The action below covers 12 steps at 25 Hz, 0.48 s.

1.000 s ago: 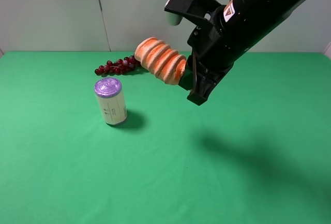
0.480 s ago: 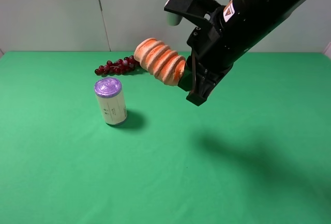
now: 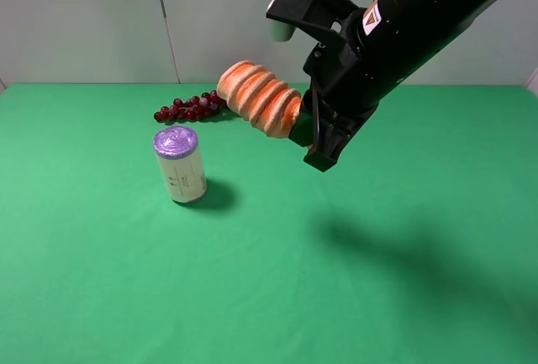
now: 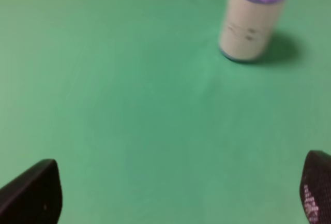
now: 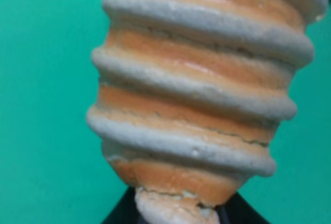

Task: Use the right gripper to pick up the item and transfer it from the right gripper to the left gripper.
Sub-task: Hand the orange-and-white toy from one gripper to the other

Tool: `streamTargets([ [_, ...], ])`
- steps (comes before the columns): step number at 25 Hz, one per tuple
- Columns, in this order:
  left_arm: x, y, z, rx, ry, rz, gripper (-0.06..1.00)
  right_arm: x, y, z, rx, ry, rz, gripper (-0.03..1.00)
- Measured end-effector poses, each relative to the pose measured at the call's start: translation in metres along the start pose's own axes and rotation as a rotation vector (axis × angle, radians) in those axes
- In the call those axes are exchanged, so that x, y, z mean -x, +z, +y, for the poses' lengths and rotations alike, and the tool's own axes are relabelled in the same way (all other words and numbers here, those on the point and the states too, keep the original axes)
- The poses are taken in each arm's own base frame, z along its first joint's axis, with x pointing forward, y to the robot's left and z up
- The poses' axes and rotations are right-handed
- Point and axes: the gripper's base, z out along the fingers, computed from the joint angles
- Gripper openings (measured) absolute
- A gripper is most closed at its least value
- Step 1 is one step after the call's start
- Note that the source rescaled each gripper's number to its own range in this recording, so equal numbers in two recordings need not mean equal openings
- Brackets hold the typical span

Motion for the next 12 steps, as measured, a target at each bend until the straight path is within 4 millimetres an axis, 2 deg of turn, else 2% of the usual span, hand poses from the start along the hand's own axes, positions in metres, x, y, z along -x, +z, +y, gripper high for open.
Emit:
streamTargets([
  [5,0.038,0.032,-0.006,-0.151,0.169,-0.002,0.9,-0.001,0.0,0.001,0.006,-0.083,0.008,0.02],
  [12,0.085,0.101,-0.016,-0.423,0.394,-0.027,0.9,-0.003,0.0,0.002,0.021,-0.162,0.027,0.02],
])
